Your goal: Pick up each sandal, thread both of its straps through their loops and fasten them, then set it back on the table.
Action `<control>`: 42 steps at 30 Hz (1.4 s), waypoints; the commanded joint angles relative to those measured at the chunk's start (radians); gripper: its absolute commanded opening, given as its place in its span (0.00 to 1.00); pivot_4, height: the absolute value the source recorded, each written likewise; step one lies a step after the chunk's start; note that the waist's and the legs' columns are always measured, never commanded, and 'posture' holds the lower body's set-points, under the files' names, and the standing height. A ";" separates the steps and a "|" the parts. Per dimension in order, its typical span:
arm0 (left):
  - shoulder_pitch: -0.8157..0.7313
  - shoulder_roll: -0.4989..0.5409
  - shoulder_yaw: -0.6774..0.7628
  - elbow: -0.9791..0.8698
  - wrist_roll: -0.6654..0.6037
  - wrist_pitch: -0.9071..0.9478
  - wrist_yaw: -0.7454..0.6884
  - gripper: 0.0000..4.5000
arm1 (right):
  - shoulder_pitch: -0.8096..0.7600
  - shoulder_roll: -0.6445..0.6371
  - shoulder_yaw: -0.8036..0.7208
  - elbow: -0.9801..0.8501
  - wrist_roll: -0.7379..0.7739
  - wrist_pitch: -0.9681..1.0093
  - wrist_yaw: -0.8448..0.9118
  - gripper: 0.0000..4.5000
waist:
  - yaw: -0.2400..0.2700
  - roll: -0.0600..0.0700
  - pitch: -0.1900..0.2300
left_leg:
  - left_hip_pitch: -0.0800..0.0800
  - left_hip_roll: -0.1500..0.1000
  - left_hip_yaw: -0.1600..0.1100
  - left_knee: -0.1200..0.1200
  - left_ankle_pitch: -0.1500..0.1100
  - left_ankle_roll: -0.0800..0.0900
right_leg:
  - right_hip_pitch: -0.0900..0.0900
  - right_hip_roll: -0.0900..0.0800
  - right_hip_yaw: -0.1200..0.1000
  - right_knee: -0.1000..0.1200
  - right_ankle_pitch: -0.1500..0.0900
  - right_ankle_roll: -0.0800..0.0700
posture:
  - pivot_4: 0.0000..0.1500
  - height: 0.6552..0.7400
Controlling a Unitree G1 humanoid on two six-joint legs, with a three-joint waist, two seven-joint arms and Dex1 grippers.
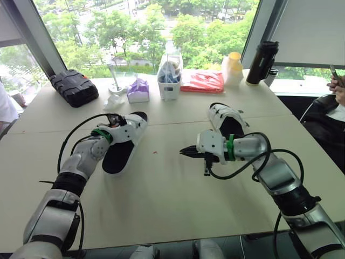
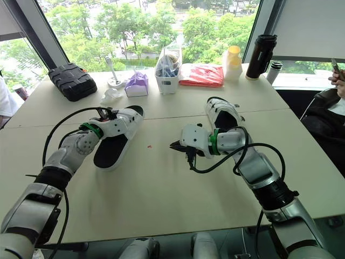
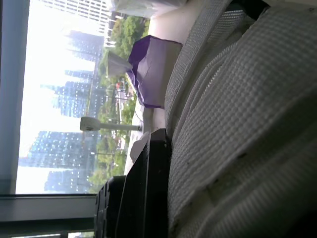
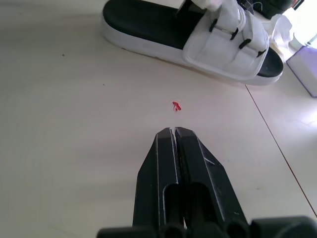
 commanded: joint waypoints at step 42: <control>0.602 0.008 0.484 -1.196 -0.910 0.958 -0.605 0.99 | -0.034 -0.018 -0.065 0.059 0.025 -0.075 0.005 0.00 | -0.002 0.000 0.000 | -0.003 -0.002 -0.002 0.002 0.000 0.000 | 0.000 -0.003 0.001 0.000 0.001 0.002 | 1.00 1.00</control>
